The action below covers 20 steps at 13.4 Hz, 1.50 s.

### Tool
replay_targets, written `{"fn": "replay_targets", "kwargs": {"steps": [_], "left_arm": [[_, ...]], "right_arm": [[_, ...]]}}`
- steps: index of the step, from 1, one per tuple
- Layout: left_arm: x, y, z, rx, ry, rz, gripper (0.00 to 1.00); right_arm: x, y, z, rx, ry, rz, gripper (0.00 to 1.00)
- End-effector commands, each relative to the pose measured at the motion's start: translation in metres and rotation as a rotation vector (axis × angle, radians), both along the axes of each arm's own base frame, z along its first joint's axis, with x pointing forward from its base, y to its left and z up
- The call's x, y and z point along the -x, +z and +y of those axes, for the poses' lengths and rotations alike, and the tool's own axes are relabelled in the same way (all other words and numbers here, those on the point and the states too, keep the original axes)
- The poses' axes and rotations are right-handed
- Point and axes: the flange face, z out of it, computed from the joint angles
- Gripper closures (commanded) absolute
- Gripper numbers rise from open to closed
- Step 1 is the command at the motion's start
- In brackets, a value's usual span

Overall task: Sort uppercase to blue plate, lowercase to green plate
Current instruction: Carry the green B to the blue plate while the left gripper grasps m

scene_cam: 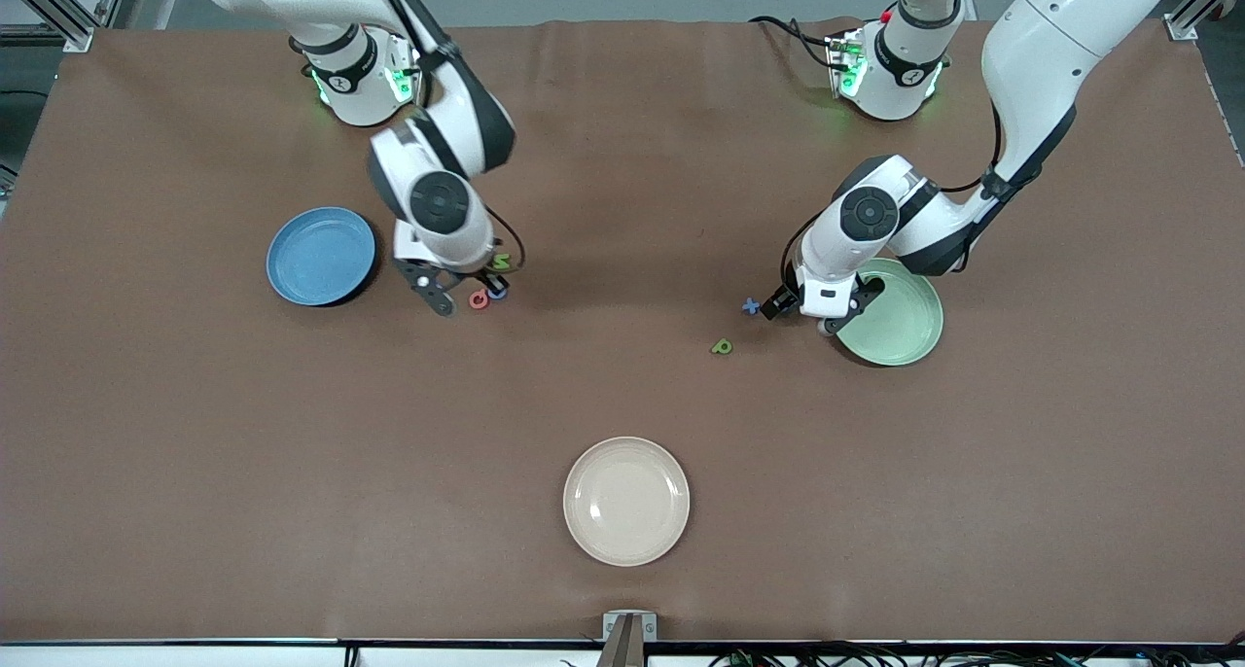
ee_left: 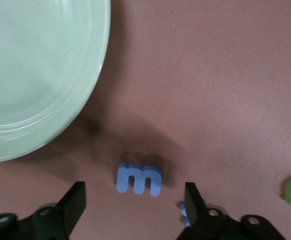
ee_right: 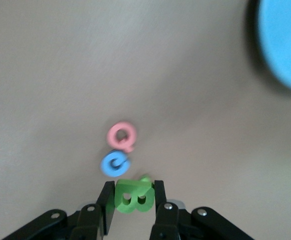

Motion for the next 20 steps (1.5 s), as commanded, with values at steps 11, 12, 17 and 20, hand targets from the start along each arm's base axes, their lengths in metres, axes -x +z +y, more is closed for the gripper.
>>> {"fn": "replay_targets", "kwargs": {"steps": [11,12,17,20], "left_arm": [[-0.002,-0.015,-0.004,-0.032,0.004,-0.001,0.59],[-0.002,-0.013,-0.005,-0.034,0.001,-0.005,0.66],[-0.014,0.022,0.011,-0.109,0.002,-0.053,0.73],[-0.018,0.063,0.027,-0.113,-0.072,-0.022,0.74]], "right_arm": [[0.052,-0.020,-0.227,0.033,0.223,0.048,0.99],[0.054,-0.027,-0.244,0.016,0.227,0.034,0.99],[0.059,-0.066,-0.285,-0.034,0.242,-0.038,0.98],[0.059,-0.091,-0.291,-0.046,0.236,-0.055,0.98]]}}
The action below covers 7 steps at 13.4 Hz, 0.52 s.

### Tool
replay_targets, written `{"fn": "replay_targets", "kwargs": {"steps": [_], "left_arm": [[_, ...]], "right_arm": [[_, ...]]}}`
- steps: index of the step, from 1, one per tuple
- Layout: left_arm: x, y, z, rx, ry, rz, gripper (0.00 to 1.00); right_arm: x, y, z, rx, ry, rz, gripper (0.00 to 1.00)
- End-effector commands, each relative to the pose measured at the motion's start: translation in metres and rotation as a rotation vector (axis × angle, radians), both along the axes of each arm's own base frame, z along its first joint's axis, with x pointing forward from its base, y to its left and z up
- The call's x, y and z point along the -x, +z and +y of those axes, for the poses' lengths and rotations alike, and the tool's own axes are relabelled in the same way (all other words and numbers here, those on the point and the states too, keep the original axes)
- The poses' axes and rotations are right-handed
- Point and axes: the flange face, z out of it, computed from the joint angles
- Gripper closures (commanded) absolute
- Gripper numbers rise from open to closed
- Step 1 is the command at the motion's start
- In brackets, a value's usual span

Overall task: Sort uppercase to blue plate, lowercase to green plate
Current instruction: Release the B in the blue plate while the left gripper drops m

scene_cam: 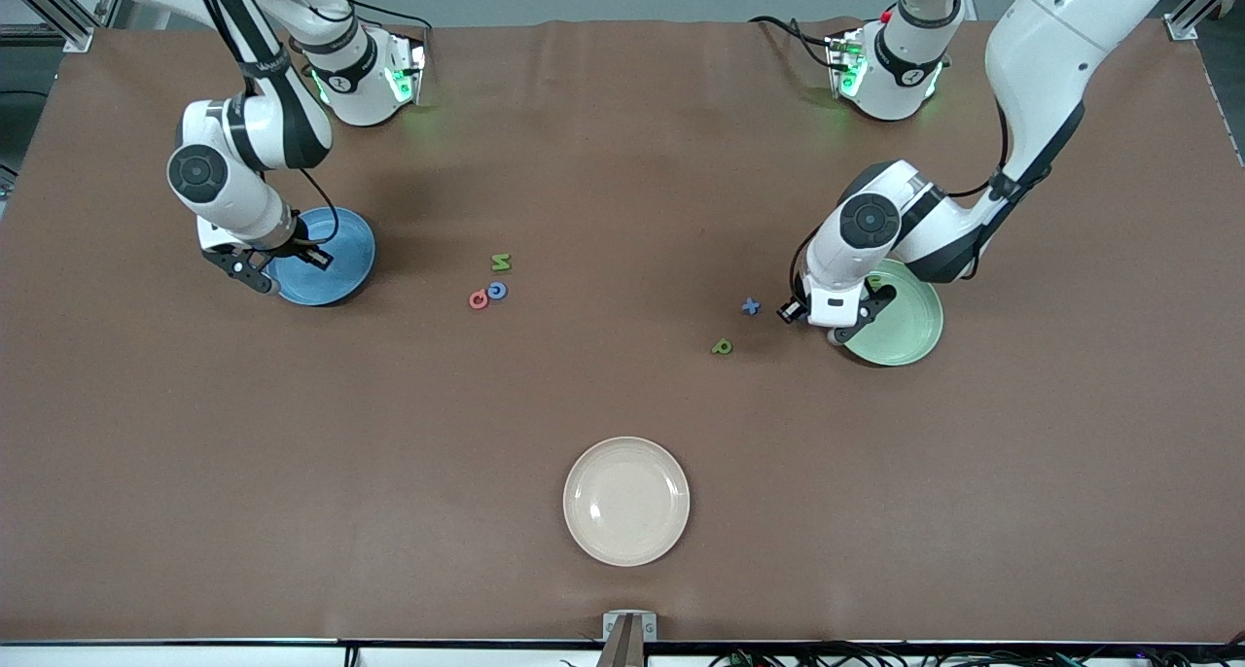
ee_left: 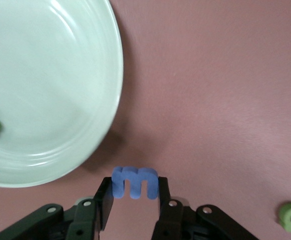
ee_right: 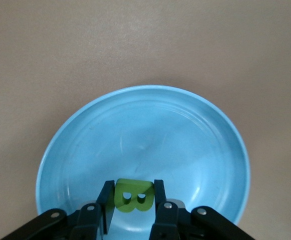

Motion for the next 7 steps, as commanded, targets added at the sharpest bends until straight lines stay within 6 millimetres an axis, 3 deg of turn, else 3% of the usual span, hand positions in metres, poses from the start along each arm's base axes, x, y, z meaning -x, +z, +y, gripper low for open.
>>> {"fn": "replay_targets", "kwargs": {"steps": [1,2,4,5,7], "left_arm": [[-0.004,0.047,0.031,-0.019,-0.091,0.023,0.74],[-0.006,0.056,0.050,-0.023,-0.151,0.052,0.74],[-0.006,0.057,0.087,-0.025,-0.300,0.110,0.75],[-0.004,0.053,0.097,-0.019,-0.339,0.123,0.75],[-0.003,0.045,0.118,-0.012,-0.426,0.134,0.75]], "right_arm": [[0.003,-0.019,-0.006,-0.004,0.015,0.004,0.96],[0.003,-0.021,-0.007,-0.003,0.011,0.009,0.85],[0.004,-0.020,-0.009,-0.006,0.029,0.014,0.22],[0.004,-0.019,-0.015,-0.007,0.033,0.017,0.00],[0.005,-0.015,-0.023,-0.009,0.060,0.054,0.00]]}}
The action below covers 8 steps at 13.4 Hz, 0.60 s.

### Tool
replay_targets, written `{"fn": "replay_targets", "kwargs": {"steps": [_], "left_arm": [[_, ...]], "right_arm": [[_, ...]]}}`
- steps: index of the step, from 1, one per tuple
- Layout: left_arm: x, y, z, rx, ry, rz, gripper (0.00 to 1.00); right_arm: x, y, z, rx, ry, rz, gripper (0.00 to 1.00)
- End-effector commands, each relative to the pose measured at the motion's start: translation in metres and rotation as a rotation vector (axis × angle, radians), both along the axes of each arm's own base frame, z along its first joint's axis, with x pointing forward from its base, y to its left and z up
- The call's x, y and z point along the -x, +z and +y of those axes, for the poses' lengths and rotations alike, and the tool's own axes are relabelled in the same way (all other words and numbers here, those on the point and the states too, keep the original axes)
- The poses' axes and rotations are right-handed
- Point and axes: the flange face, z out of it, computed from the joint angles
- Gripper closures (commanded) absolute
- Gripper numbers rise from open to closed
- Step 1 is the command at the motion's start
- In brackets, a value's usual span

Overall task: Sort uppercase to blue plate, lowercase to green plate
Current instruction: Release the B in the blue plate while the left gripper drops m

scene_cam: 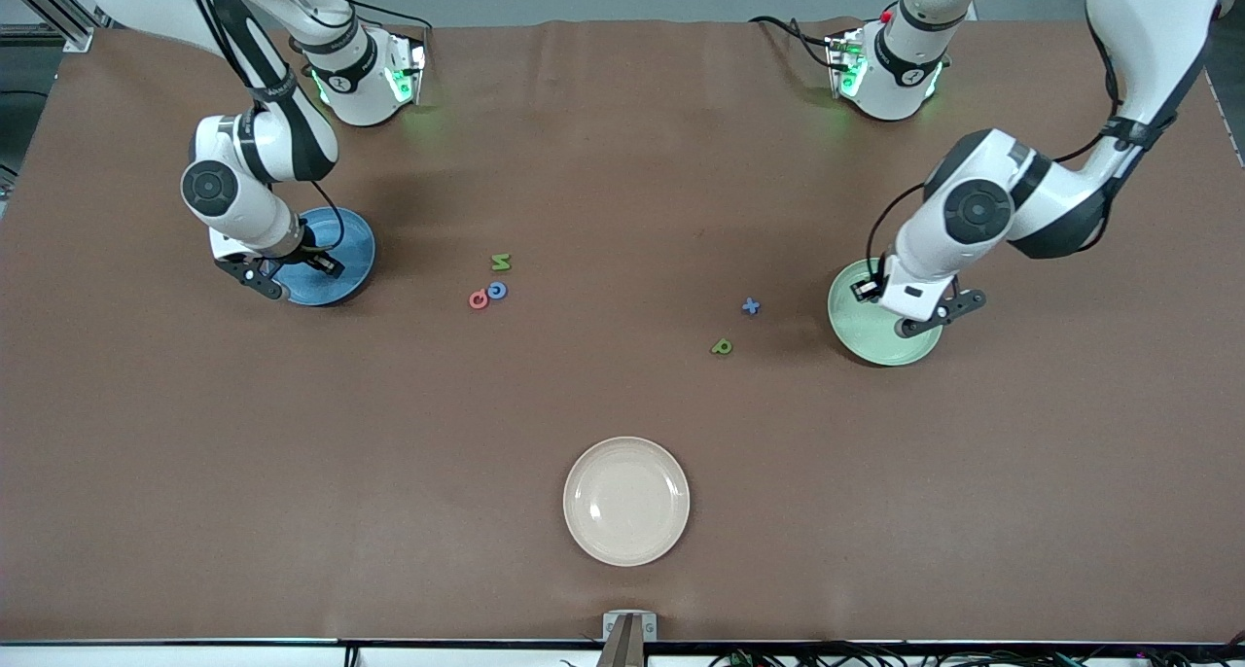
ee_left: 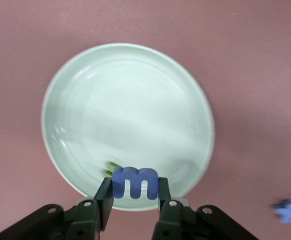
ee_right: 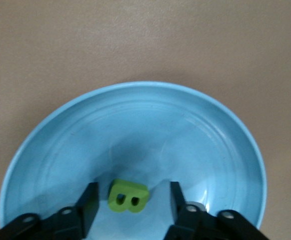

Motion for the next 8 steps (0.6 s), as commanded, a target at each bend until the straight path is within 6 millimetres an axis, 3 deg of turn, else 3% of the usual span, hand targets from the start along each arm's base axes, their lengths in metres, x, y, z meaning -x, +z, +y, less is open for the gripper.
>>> {"fn": "replay_targets", "kwargs": {"steps": [1,4,8], "left_arm": [[0.008,-0.009,0.014,0.009,-0.112,0.011,0.75],[0.012,-0.033,0.035,0.032,-0.170,-0.023,0.75],[0.016,-0.058,0.051,0.030,-0.255,-0.060,0.75]], "right_arm": [[-0.001,0.018,-0.011,0.009,0.036,0.043,0.00],[-0.005,0.056,0.010,0.012,0.020,0.085,0.00],[-0.020,0.096,0.083,-0.123,-0.141,0.090,0.00]]}}
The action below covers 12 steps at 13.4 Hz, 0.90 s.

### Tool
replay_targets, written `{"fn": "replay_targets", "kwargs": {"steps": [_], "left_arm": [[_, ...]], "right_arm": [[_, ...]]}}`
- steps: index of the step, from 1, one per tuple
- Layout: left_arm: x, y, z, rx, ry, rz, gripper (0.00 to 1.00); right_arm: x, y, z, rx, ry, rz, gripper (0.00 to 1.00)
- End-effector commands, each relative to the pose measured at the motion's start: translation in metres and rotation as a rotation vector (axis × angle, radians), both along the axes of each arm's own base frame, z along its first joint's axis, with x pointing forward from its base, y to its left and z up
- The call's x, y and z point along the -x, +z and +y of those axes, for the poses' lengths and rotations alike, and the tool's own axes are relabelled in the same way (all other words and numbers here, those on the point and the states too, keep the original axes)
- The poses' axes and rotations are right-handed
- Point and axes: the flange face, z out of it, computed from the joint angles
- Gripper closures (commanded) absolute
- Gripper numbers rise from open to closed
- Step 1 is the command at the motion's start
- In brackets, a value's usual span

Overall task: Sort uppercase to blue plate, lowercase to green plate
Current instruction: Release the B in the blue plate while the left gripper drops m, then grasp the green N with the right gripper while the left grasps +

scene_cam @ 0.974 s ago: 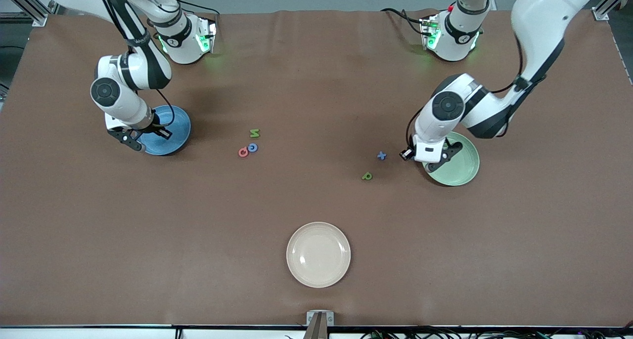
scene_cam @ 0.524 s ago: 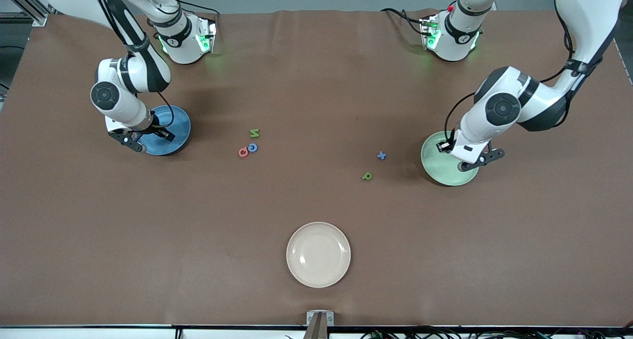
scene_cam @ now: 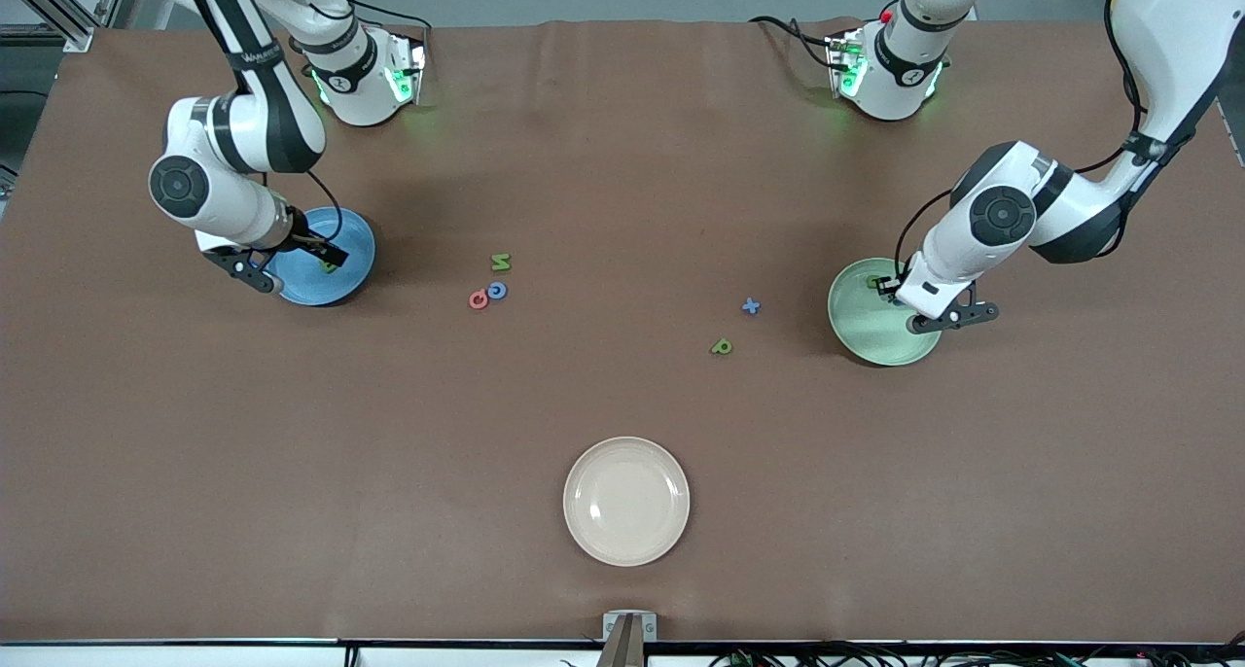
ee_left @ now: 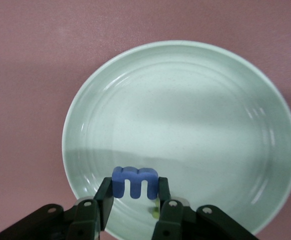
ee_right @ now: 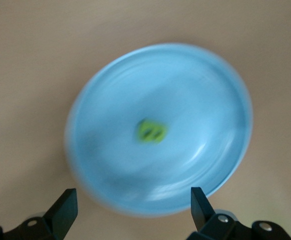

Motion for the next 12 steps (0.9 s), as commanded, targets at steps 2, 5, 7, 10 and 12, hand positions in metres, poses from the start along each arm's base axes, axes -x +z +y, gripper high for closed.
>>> {"fn": "replay_targets", "kwargs": {"steps": [2,5,7,10,12], "left_arm": [[0.007,-0.016,0.009,0.014,-0.059,-0.017,0.75],[0.008,-0.018,0.009,0.014,-0.061,-0.017,0.62],[0.008,-0.016,0.008,0.010,-0.064,-0.021,0.18],[0.005,-0.003,-0.007,0.007,-0.076,-0.046,0.02],[0.001,0.014,-0.028,0.028,-0.044,-0.077,0.01]], "right_arm": [[0.001,0.023,0.086,-0.013,-0.020,-0.038,0.00],[0.009,0.027,0.150,-0.059,0.217,-0.135,0.00],[0.016,0.016,0.182,-0.077,0.316,-0.182,0.01],[0.027,-0.019,0.226,-0.092,0.421,-0.265,0.02],[0.029,-0.048,0.238,-0.102,0.513,-0.317,0.02]]}}
